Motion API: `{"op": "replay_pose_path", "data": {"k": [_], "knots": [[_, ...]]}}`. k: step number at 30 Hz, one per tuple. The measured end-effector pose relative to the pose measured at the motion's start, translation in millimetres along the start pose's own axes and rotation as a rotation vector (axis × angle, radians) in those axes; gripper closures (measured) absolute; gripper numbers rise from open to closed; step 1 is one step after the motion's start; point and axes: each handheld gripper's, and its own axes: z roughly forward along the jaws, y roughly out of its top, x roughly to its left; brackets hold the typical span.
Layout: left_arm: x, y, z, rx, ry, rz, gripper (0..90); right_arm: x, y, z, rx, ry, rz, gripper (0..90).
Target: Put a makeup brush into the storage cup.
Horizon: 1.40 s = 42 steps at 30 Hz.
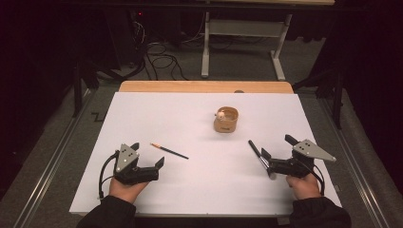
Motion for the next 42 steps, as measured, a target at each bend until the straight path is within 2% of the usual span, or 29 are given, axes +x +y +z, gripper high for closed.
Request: {"op": "replay_pose_path", "data": {"k": [29, 35, 42], "knots": [[3.0, -6.9, 13.1, 0.159, 0.001, -0.018, 1.3, 3.4, -1.9, 3.9, 0.031, 0.007, -0.018, 0.3], [3.5, -7.1, 13.6, 0.167, 0.003, -0.024, 1.9, 4.1, -2.4, 4.7, 0.04, 0.006, -0.019, 0.3], [4.9, -8.6, 16.0, 0.203, 0.004, -0.032, 2.0, 4.4, -2.7, 5.3, 0.04, 0.01, -0.024, 0.4]]}}
